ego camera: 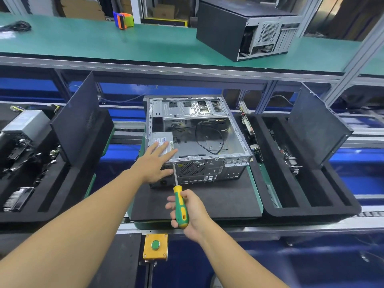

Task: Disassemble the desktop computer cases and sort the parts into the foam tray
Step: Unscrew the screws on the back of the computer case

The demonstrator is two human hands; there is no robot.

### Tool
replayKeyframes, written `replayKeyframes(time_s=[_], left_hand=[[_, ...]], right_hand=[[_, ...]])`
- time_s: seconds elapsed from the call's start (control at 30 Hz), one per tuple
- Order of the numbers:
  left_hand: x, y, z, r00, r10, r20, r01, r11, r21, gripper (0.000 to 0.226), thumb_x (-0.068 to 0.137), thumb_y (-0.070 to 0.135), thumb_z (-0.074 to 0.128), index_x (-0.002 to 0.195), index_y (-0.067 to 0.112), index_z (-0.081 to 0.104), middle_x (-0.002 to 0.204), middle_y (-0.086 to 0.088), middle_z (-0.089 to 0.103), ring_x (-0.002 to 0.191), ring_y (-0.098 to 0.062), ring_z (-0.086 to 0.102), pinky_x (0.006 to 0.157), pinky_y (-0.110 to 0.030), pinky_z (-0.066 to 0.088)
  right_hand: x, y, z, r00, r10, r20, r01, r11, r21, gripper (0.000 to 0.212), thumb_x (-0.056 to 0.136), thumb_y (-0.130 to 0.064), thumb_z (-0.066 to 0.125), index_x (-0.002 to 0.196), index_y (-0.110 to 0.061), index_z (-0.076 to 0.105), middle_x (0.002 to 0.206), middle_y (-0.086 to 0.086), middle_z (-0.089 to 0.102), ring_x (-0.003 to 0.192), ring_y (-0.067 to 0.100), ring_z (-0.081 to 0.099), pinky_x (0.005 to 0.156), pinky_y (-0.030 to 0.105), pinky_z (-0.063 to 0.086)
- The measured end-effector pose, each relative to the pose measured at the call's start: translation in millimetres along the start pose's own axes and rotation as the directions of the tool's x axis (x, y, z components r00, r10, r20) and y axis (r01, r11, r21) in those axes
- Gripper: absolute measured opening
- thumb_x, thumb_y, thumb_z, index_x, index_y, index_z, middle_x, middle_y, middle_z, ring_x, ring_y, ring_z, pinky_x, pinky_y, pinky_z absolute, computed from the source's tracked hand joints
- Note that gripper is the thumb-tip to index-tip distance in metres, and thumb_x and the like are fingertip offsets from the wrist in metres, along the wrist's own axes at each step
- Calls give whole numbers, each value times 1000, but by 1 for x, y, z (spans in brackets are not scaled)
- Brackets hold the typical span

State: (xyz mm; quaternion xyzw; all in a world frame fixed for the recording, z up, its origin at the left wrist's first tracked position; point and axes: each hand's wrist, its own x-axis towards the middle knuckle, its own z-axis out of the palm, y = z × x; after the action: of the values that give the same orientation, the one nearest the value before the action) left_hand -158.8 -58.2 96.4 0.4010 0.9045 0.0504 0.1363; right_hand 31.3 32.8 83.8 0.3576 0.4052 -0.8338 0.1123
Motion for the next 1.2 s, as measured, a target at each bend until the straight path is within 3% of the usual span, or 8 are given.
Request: replayKeyframes(time_s=[0.13,0.33,0.4,0.53,0.73,1.03,1.13,1.2], left_hand=[[0,-1,-1,1000,9,15,-9,1000,-28,80,99,52,51,159,39,-1,167,9,-12,153,-22,-16,125,-48,9],[-1,-1,-3,1000,12,-19,-14,993,-114,91,97,38,60,160,20,-4,168,9,-9,153,-18,-13,126,-40,6],[-2,-2,-3,1000,12,-18,-14,993,-121,91,97,35,60,161,19,-3,167,9,-9,153,-17,-13,125,-40,7],[-2,-4,-1,1000,6,-18,-9,987,-159,88,98,31,60,161,20,1,167,11,-9,153,-16,-13,125,-43,12],[0,-6,0,1000,19,-13,-20,987,-161,86,98,27,59,161,20,0,167,11,-9,153,-16,-14,125,-41,9],[-1,-5,-1,1000,11,-1,-11,994,-107,90,97,30,60,160,21,-3,167,11,-12,153,-17,-16,124,-39,8],[-1,-3,-2,1000,19,10,-18,996,-83,91,97,28,60,160,19,-4,167,9,-15,152,-18,-17,123,-36,3],[-2,-2,-3,1000,14,12,-13,996,-88,90,97,25,59,160,19,-5,167,9,-15,152,-18,-17,123,-35,3]], right_hand=[[-1,-8,-10,979,58,196,-63,998,21,42,99,-35,42,105,-1,66,84,12,67,58,16,49,48,27,40],[0,5,-17,972,41,233,-73,989,131,30,99,-41,54,99,-16,69,84,3,63,64,17,57,51,28,51],[2,7,-16,953,63,298,-113,981,156,30,100,-44,54,100,-18,68,81,2,58,57,13,48,43,24,43],[3,2,-17,921,75,382,-184,949,257,30,98,-39,51,105,-12,62,72,2,46,50,12,38,33,20,30],[1,1,-16,889,57,454,-214,928,304,44,101,-31,42,108,4,67,97,17,62,67,20,52,46,27,41],[5,12,-19,918,-11,396,-129,937,325,28,100,-35,47,96,-11,59,70,0,49,48,10,42,37,19,35],[5,18,-14,969,-33,246,-26,972,235,26,103,-35,46,96,-13,58,70,1,50,48,10,40,38,20,30],[6,21,-5,992,-92,82,88,995,52,23,106,-32,44,96,-14,56,69,1,52,49,12,41,40,22,30]])
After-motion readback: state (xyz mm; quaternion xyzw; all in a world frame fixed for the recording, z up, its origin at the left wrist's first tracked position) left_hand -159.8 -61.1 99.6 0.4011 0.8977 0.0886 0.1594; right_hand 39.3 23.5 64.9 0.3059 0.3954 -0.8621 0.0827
